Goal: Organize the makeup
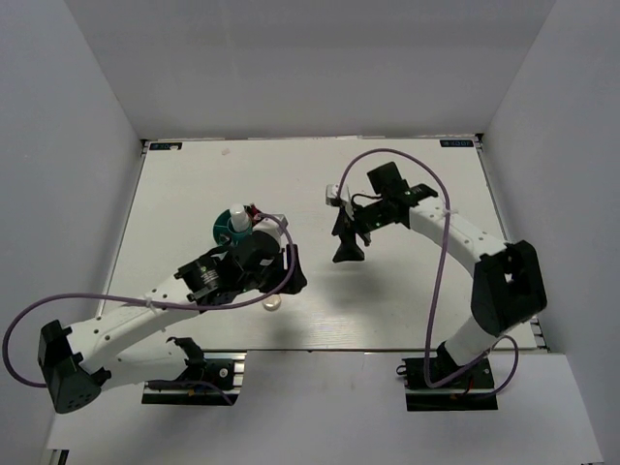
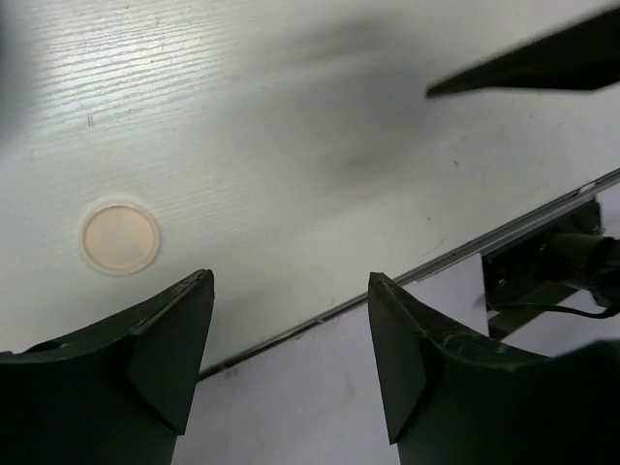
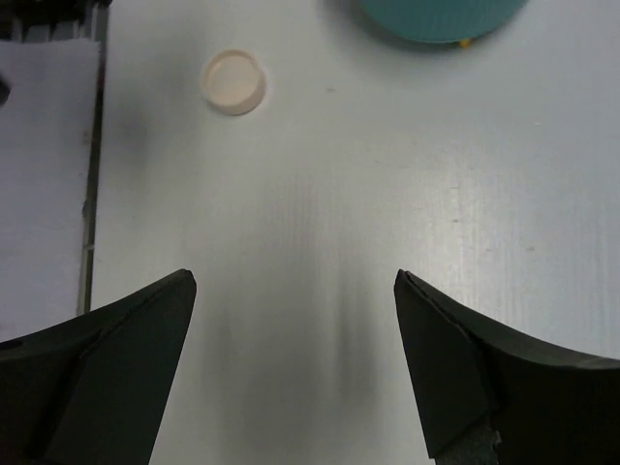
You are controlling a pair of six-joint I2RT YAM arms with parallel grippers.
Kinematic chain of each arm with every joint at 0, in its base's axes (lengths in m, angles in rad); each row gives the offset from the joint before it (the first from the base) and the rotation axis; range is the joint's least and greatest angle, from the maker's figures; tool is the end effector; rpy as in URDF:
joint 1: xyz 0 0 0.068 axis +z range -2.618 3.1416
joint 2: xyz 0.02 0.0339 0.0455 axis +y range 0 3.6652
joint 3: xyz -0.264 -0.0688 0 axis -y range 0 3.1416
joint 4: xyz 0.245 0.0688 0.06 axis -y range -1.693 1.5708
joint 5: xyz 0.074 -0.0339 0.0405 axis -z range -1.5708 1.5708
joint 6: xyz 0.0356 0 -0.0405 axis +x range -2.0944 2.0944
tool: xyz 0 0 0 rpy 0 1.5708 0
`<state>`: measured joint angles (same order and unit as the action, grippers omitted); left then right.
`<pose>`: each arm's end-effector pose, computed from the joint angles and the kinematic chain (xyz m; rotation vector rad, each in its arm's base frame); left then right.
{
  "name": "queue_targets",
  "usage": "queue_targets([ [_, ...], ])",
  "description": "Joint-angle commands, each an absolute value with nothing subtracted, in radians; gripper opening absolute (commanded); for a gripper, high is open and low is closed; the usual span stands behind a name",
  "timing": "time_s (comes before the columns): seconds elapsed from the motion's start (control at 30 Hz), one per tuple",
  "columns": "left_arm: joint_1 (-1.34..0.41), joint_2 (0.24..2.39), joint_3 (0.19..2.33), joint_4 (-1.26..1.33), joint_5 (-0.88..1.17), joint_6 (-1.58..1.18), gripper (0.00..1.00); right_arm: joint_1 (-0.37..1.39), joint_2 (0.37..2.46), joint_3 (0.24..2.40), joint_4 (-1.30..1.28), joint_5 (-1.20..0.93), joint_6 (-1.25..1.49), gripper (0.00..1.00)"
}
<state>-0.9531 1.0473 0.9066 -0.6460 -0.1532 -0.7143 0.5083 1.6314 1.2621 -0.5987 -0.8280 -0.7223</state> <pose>0.1296 -0.1730 0.2899 0.2134 2.4275 -0.6200 0.2858 0.1892 0.2637 -1.5895 1.7026 0.9316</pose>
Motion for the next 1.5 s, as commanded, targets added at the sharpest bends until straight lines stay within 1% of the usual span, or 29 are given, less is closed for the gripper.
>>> queue_targets([
  [0.0, -0.959, 0.934, 0.901, -0.672, -0.185, -0.82, 0.75, 0.524, 1.55, 1.146, -0.575, -0.966, -0.886, 0.89],
  [0.13, -0.959, 0.739, 0.859, -0.75, -0.239, -0.975, 0.77, 0.551, 1.508, 1.057, -0.48, -0.94, -0.93, 0.89],
  [0.17, -0.959, 0.707, 0.854, -0.8, -0.248, -1.049, 0.77, 0.557, 1.514, 1.06, -0.471, -0.942, -0.924, 0.89],
  [0.23, -0.959, 0.637, 0.851, -0.854, -0.255, -1.107, 0.77, 0.577, 1.545, 1.097, -0.474, -0.943, -0.899, 0.89],
  [0.3, -0.959, 0.63, 0.854, -0.946, -0.258, -1.158, 0.77, 0.594, 1.545, 1.101, -0.425, -0.946, -0.855, 0.89],
  [0.4, -0.959, 0.718, 0.877, -1.012, -0.25, -1.147, 0.79, 0.623, 1.511, 1.049, -0.312, -0.904, -0.773, 0.89],
  [0.47, -0.959, 0.826, 0.902, -1.034, -0.235, -1.118, 0.8, 0.641, 1.496, 1.032, -0.295, -0.855, -0.746, 0.86],
  [0.57, -0.948, 0.916, 0.884, -1.034, -0.233, -1.106, 0.82, 0.644, 1.485, 1.051, -0.319, -0.792, -0.721, 0.83],
  [0.6, -0.948, 0.917, 0.868, -1.019, -0.232, -1.101, 0.82, 0.644, 1.483, 1.057, -0.319, -0.778, -0.735, 0.83],
  [0.7, -0.939, 0.87, 0.786, -0.941, -0.232, -1.083, 0.82, 0.64, 1.505, 1.113, -0.455, -0.709, -0.776, 0.83],
  [0.77, -0.939, 0.842, 0.738, -0.934, -0.256, -1.081, 0.84, 0.643, 1.538, 1.179, -0.526, -0.683, -0.795, 0.82],
  [0.83, -0.939, 0.844, 0.707, -0.913, -0.262, -1.081, 0.85, 0.643, 1.548, 1.201, -0.564, -0.675, -0.79, 0.82],
  [0.97, -0.939, 0.887, 0.664, -0.824, -0.261, -1.086, 0.85, 0.641, 1.52, 1.2, -0.526, -0.663, -0.746, 0.84],
  [1.1, -0.939, 0.978, 0.669, -0.756, -0.314, -1.08, 0.85, 0.637, 1.517, 1.184, -0.427, -0.634, -0.672, 0.89],
  [1.17, -0.939, 1.031, 0.661, -0.704, -0.321, -1.075, 0.85, 0.64, 1.531, 1.184, -0.388, -0.614, -0.629, 0.89],
  [1.27, -0.939, 1.094, 0.624, -0.623, -0.311, -1.072, 0.85, 0.634, 1.549, 1.198, -0.397, -0.6, -0.609, 0.89],
  [1.33, -0.93, 1.136, 0.643, -0.6, -0.308, -1.072, 0.85, 0.635, 1.545, 1.197, -0.411, -0.595, -0.606, 0.89],
  [1.47, -0.93, 1.317, 0.727, -0.63, -0.342, -1.075, 0.85, 0.624, 1.481, 1.134, -0.367, -0.591, -0.609, 0.89],
])
